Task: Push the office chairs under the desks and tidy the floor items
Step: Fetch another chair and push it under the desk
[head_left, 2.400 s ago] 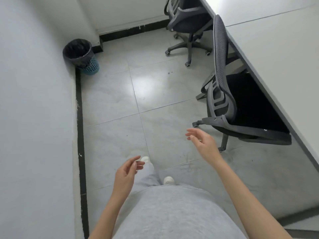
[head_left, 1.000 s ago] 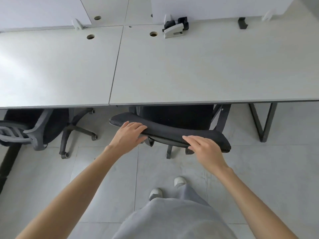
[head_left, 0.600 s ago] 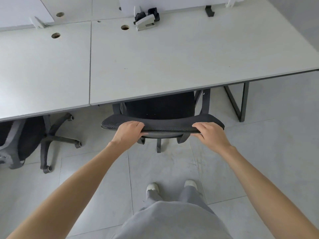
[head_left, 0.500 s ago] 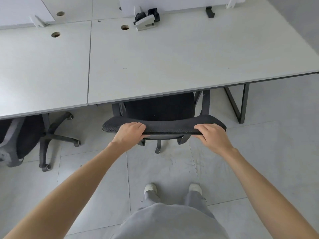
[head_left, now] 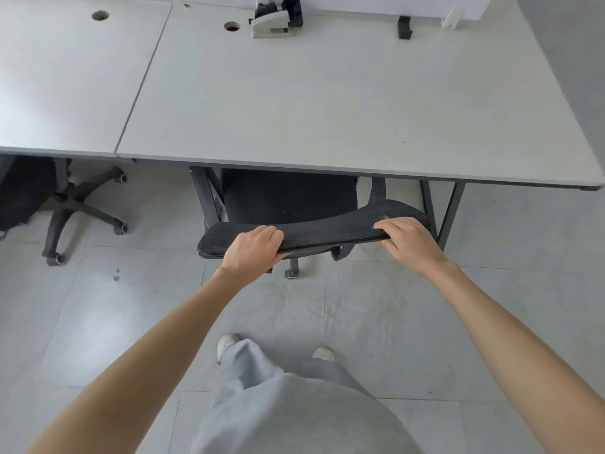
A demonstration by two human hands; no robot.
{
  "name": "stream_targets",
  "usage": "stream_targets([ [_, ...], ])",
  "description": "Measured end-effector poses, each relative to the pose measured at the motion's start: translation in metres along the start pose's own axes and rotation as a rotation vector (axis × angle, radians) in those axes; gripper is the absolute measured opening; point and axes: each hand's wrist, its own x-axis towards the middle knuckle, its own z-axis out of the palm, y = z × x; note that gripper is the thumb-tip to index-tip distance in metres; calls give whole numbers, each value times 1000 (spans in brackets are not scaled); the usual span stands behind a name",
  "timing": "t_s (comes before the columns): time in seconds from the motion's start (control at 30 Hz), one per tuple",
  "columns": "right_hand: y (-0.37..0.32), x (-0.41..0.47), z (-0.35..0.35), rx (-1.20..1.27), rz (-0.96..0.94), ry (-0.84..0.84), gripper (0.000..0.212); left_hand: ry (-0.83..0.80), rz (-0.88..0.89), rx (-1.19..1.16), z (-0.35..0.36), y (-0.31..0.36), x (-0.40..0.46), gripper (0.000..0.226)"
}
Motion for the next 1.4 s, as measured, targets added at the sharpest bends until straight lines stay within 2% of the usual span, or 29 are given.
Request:
stream_targets([
  [0.17,22,-11,-1,13,-33,44,30,20,-2,-8,7,19,8,24],
  [0.27,19,-18,5,-2,-29,82,38,34,61,40,6,12,11,24],
  [0.53,7,-48,17,58,86,106,30,43,179,54,2,4,19,26],
  [0.73,17,-71,16,19,92,121,44,60,258,100,4,17,31,31],
  [0.93,52,-97,3,19,126,75,43,56,231,90,17,59,37,31],
  [1.1,76,-111,-11,17,114,66,42,-42,143,-94,16,88,42,35],
  [1.17,85,-117,-10,17,115,54,42,13,164,-129,13,89,35,40],
  [1.23,94,-120,-11,42,110,35,42,132,177,-84,18,83,24,47],
  [1.4,119,-122,-15,25,38,14,34,211,-47,-137,26,104,3,59],
])
